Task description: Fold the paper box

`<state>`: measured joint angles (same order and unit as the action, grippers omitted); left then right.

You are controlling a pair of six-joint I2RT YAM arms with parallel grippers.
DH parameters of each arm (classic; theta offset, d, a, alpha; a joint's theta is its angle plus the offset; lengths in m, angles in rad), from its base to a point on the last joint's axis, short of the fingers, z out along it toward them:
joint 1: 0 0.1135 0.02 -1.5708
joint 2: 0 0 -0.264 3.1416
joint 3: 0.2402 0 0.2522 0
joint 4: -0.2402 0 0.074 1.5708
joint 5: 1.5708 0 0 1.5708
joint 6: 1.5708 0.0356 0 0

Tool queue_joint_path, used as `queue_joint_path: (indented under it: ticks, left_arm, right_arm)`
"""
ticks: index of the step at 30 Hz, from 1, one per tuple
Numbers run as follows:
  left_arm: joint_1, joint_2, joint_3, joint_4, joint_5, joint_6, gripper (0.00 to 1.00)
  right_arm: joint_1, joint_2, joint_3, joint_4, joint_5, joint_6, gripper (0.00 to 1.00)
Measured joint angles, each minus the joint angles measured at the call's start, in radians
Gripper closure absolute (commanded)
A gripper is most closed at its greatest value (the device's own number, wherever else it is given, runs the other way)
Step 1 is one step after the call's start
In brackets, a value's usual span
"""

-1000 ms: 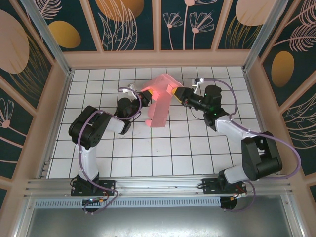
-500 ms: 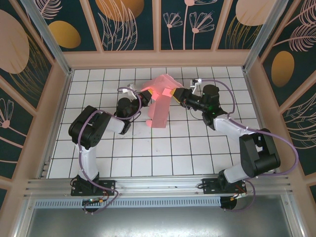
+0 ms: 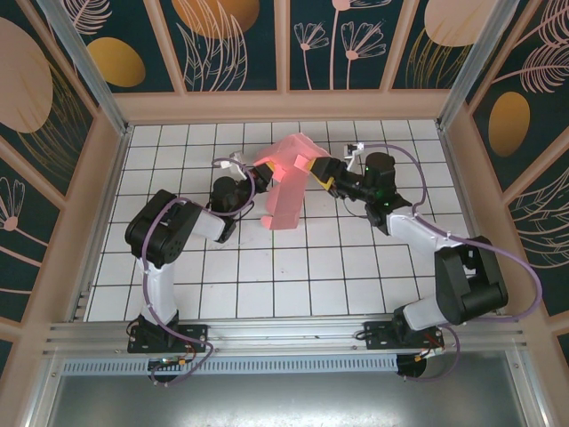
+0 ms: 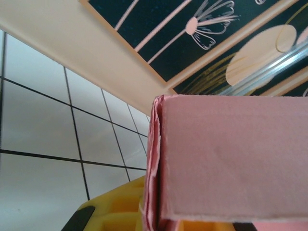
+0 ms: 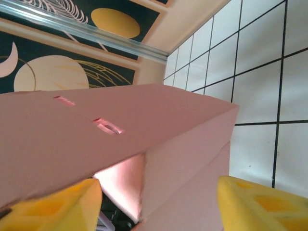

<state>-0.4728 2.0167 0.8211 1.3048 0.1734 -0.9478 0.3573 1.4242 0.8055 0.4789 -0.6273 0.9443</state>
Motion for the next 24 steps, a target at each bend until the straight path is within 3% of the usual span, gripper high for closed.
queue_joint_path:
  ticks: [6,12,20,24]
  left_arm:
    - [0.000,0.002,-0.006,-0.008,-0.097,0.024,1.00]
    - [0.000,0.002,-0.030,-0.028,-0.210,0.106,1.00]
    - [0.000,0.002,-0.083,-0.013,-0.343,0.174,1.00]
    - [0.000,0.002,-0.097,0.011,-0.369,0.174,1.00]
  right_arm:
    - [0.003,-0.087,0.032,-0.164,0.108,-0.086,0.27]
    - [0.089,-0.098,0.248,-0.439,0.265,-0.241,0.27]
    - [0.283,0.055,0.657,-0.684,0.423,-0.420,0.30]
    - [0.314,0.169,0.805,-0.766,0.463,-0.447,0.32]
